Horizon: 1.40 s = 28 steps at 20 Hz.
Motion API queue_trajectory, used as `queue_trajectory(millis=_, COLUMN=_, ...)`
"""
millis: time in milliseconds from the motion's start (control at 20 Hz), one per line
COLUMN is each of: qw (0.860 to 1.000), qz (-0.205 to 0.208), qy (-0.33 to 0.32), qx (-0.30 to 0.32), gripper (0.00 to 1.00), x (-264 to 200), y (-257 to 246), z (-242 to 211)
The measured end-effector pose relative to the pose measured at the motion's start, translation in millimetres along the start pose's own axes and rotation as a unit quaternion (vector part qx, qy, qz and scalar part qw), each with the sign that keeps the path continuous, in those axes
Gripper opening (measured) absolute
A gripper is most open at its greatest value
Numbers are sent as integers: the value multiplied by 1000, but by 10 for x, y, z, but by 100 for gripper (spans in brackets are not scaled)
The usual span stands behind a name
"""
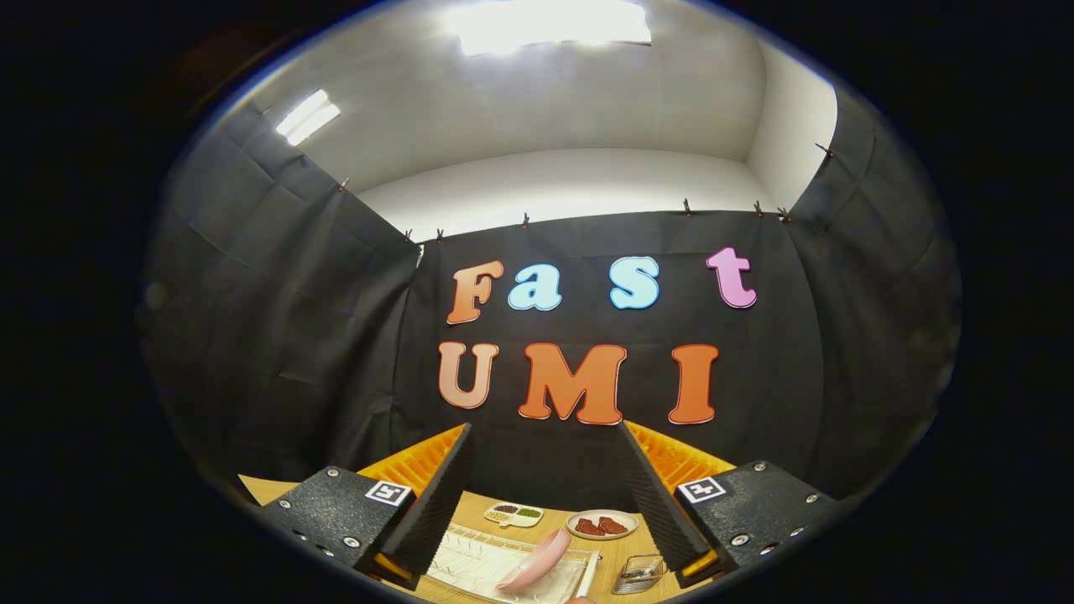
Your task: Take the plate from the dish rack, then take the spoon from the basket and place it into the plate.
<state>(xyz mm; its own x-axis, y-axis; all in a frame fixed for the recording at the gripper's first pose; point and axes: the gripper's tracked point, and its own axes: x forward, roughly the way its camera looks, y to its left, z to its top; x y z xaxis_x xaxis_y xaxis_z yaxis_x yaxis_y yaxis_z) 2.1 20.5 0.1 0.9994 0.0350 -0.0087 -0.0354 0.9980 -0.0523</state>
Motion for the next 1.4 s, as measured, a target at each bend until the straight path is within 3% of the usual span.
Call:
queue_trajectory(millis=350, qw=1000, qz=3, qy=13, qx=-10, gripper=99, x=39, y=2, z=-121)
queue_trajectory(millis=800, qw=995, qz=-11, qy=94, qx=3, gripper=99, x=246, y=-150, z=-580)
queue_trajectory(millis=1050, qw=987, qz=21, qy=159, qx=13, gripper=100, x=401, y=-46, z=-907)
queue_trajectory(millis=1400, qw=968, qz=28, qy=250, qx=-26, gripper=100, x=555, y=-68, z=-1402)
